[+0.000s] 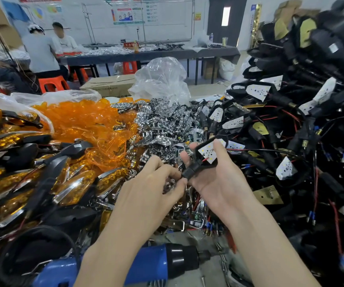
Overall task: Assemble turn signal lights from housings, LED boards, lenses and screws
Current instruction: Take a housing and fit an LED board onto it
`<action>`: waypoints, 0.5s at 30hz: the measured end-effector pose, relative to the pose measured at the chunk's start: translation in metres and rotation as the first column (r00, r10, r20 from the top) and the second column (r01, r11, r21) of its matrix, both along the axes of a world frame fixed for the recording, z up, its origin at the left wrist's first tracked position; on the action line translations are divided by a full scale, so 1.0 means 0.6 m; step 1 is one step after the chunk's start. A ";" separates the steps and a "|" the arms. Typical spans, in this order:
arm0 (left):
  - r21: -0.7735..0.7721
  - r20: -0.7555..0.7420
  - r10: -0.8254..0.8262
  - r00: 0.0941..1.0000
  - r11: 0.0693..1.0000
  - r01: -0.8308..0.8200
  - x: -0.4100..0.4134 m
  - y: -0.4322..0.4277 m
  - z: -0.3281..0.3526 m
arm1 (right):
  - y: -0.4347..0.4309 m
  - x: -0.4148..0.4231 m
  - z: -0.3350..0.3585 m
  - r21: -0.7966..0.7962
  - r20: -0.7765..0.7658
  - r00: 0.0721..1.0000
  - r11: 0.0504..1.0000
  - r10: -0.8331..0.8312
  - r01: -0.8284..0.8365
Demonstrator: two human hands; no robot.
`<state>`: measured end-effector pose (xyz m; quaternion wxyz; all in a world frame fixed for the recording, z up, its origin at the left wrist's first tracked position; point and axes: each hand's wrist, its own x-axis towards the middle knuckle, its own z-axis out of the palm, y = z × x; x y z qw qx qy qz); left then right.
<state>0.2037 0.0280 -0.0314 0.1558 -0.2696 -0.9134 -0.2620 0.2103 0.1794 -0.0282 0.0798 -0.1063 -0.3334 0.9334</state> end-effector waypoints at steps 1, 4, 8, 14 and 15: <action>-0.005 -0.008 0.010 1.000 1.000 -0.010 -0.001 -0.001 0.001 | 0.003 0.001 -0.001 0.021 0.005 1.000 0.999 0.027 -0.027; -0.020 -0.038 0.038 0.999 0.999 -0.038 -0.005 -0.004 -0.001 | 0.012 0.003 -0.003 0.077 0.008 0.996 0.993 0.093 -0.094; -0.027 -0.066 0.053 0.996 0.998 -0.055 -0.009 -0.009 -0.007 | 0.016 0.006 -0.005 0.106 0.001 0.991 0.985 0.134 -0.133; 0.072 0.002 0.059 0.998 0.996 -0.059 -0.011 -0.005 -0.011 | 0.015 0.002 -0.010 0.087 -0.045 0.993 0.991 0.109 -0.105; 0.160 0.036 0.059 0.998 0.985 -0.064 -0.010 -0.004 -0.010 | 0.016 0.000 -0.012 0.085 -0.038 0.994 0.992 0.100 -0.096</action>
